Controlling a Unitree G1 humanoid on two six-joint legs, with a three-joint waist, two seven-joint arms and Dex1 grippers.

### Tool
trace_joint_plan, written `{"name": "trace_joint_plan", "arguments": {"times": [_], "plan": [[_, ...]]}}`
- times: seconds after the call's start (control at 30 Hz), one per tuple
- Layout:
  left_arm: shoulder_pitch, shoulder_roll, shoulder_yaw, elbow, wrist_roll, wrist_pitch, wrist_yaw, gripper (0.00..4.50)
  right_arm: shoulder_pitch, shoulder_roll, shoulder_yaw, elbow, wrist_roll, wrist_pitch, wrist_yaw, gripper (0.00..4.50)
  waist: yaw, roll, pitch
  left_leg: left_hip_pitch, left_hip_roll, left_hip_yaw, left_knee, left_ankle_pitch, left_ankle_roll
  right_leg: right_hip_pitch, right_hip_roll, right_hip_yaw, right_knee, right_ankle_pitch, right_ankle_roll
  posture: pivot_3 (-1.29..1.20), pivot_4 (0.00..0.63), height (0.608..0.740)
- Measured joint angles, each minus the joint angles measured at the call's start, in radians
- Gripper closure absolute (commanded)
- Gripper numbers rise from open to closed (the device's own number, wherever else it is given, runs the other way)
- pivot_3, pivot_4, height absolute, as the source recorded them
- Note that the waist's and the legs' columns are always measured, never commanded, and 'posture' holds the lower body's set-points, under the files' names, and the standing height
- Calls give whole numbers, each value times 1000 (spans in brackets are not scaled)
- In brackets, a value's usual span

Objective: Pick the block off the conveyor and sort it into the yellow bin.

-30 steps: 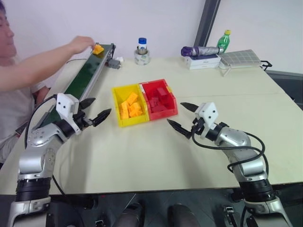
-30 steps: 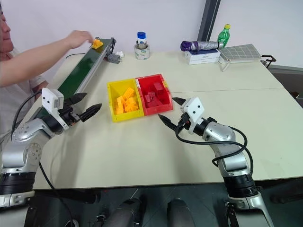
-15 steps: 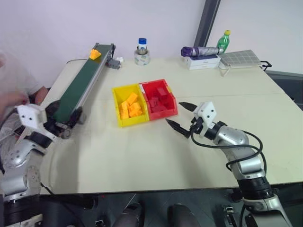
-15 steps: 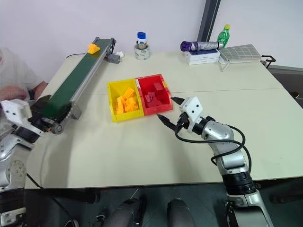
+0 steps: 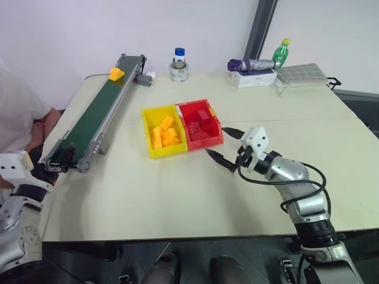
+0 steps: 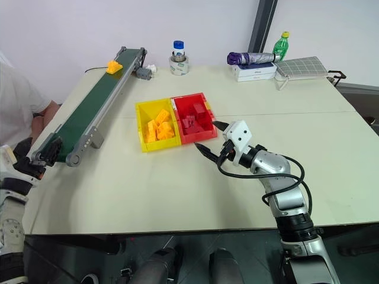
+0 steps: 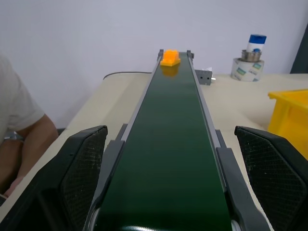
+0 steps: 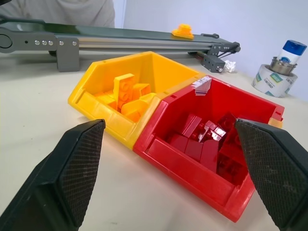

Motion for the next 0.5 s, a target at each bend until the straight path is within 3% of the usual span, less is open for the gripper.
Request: {"name": "trace_joint_plan", "arguments": {"times": [0.5], "plan": [[-31, 3, -27, 5, 44, -9, 38, 39, 0, 1, 0, 0, 0, 0, 0, 0, -1, 0, 0, 0, 2, 1, 0, 0, 0, 0, 2, 0, 0, 1, 0, 0, 150, 740]]}}
